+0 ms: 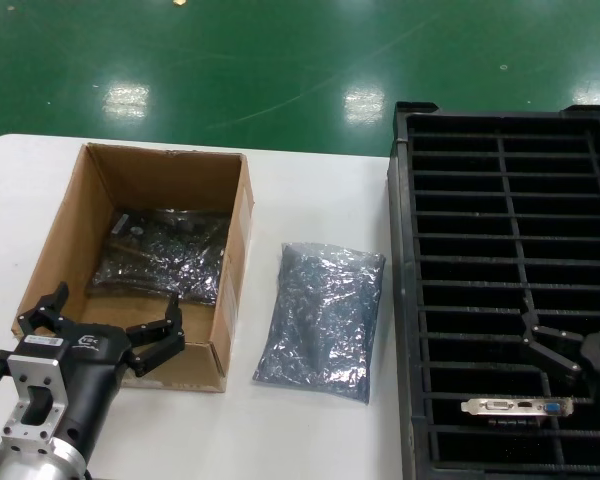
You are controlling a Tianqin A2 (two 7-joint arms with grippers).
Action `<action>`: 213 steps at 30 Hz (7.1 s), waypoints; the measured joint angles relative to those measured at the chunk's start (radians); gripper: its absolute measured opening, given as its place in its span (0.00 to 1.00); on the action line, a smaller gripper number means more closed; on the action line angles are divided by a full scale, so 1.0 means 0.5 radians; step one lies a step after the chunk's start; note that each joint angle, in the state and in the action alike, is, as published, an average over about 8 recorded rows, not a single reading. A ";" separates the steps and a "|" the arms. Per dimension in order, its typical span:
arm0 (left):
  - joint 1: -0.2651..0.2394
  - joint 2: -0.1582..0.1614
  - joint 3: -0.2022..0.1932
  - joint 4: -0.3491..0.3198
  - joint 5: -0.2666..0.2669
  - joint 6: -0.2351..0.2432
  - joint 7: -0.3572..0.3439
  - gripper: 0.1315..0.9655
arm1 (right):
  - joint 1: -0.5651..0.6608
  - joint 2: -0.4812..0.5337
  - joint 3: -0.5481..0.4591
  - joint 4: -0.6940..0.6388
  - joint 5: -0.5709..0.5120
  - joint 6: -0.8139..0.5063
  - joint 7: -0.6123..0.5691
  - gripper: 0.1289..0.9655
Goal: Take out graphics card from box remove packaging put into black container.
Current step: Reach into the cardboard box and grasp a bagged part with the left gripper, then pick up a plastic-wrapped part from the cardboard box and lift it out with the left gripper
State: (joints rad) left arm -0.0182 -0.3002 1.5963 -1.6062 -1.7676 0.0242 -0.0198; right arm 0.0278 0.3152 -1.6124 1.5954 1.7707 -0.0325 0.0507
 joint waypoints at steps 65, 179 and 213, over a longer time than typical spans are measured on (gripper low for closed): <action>-1.983 -0.308 0.723 2.144 0.726 1.333 1.909 1.00 | 0.000 0.000 0.000 0.000 0.000 0.000 0.000 1.00; -1.461 -0.780 0.485 0.966 0.538 1.053 2.048 0.01 | 0.000 0.000 0.000 0.000 0.000 0.000 0.000 1.00; -0.516 -0.930 -0.068 -0.313 0.055 1.154 2.190 0.01 | 0.000 0.000 0.000 0.000 0.000 0.000 0.000 1.00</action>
State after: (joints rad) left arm -0.2765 -0.7653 1.5624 -1.7629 -1.7399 0.6010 1.0754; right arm 0.0278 0.3152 -1.6124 1.5954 1.7705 -0.0325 0.0509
